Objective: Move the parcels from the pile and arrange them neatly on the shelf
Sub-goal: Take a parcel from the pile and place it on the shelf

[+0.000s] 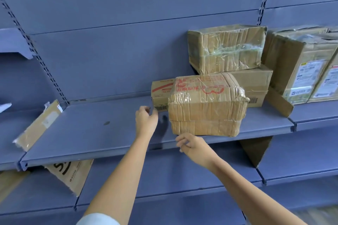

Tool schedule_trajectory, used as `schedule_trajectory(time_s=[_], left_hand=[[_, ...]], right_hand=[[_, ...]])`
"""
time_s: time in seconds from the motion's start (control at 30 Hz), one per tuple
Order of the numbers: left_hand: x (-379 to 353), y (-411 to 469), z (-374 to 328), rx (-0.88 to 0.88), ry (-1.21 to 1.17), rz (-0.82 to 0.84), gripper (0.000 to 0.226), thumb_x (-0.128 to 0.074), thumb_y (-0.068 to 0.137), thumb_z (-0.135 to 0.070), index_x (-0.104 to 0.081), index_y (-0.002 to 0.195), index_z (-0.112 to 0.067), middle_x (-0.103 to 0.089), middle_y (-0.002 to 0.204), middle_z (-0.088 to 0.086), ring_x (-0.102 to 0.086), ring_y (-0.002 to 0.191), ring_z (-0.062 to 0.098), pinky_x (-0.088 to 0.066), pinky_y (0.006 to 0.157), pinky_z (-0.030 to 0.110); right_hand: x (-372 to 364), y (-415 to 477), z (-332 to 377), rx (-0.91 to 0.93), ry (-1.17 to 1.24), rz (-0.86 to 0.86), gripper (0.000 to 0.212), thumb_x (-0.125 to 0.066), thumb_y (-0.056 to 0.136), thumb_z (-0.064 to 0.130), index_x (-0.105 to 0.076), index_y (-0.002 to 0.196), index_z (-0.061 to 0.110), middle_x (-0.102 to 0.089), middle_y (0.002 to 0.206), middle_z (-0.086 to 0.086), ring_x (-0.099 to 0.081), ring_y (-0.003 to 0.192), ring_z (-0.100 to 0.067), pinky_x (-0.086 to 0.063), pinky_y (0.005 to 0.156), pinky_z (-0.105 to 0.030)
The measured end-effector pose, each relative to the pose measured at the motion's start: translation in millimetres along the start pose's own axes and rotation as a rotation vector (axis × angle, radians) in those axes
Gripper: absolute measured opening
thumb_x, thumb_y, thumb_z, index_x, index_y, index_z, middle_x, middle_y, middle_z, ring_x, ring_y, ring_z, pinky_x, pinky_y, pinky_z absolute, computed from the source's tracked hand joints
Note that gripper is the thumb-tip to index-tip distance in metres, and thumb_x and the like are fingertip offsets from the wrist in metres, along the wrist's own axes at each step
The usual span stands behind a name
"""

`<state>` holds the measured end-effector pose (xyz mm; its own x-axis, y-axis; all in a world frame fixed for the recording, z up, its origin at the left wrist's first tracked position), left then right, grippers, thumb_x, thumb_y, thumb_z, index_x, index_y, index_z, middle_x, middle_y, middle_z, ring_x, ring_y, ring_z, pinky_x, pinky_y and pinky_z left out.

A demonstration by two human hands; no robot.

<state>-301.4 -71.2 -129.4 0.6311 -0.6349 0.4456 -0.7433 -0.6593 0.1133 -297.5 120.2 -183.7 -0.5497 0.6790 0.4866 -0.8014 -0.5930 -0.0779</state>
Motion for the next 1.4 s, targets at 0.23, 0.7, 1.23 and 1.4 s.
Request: schedule_trajectory(time_s=[0.23,0.7,1.23,1.4], left_hand=[[-40,63,16,0.262,-0.03,0.192,0.066,-0.053,0.092,-0.045,-0.033,0.139,-0.001,-0.037,0.143,0.016,-0.045,0.126,0.034,-0.039,0.096,0.039],[-116,133,34,0.456,-0.554,0.407,0.11,-0.075,0.032,-0.059,-0.049,0.13,-0.018,-0.06,0.124,0.005,-0.063,0.104,0.024,-0.051,0.089,0.037],[19,118,49,0.417,-0.732,-0.013,0.051,-0.064,0.082,-0.03,-0.033,0.119,-0.013,-0.05,0.112,0.005,-0.055,0.093,0.018,-0.051,0.086,0.041],[80,93,62,0.413,-0.812,-0.21,0.036,-0.06,0.086,-0.027,-0.034,0.107,-0.015,-0.051,0.093,-0.001,-0.055,0.078,0.012,-0.052,0.078,0.038]], right_hand=[[-1,12,31,0.108,0.033,0.0,0.029,-0.046,0.096,0.009,-0.057,0.101,0.035,-0.065,0.097,0.012,-0.066,0.09,-0.007,-0.053,0.081,-0.028],[2,32,13,-0.031,0.248,-0.074,0.033,-0.039,0.095,-0.006,-0.065,0.101,0.014,-0.074,0.087,0.0,-0.071,0.081,-0.02,-0.054,0.084,-0.029],[14,39,10,-0.023,0.212,0.071,0.024,-0.046,0.097,-0.001,-0.067,0.098,0.01,-0.075,0.085,-0.007,-0.073,0.08,-0.023,-0.052,0.078,-0.023],[7,50,12,0.025,0.185,0.114,0.031,-0.039,0.096,-0.008,-0.062,0.104,0.011,-0.072,0.086,-0.003,-0.069,0.079,-0.015,-0.05,0.075,-0.02]])
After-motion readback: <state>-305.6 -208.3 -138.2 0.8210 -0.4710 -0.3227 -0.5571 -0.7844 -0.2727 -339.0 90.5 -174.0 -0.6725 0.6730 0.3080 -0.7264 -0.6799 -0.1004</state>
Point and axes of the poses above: each hand's wrist, its own y-axis towards the middle knuckle, its own x-axis out of the back of the hand, z = x × y, the point moved 9 cm from there along y, towards the middle knuckle
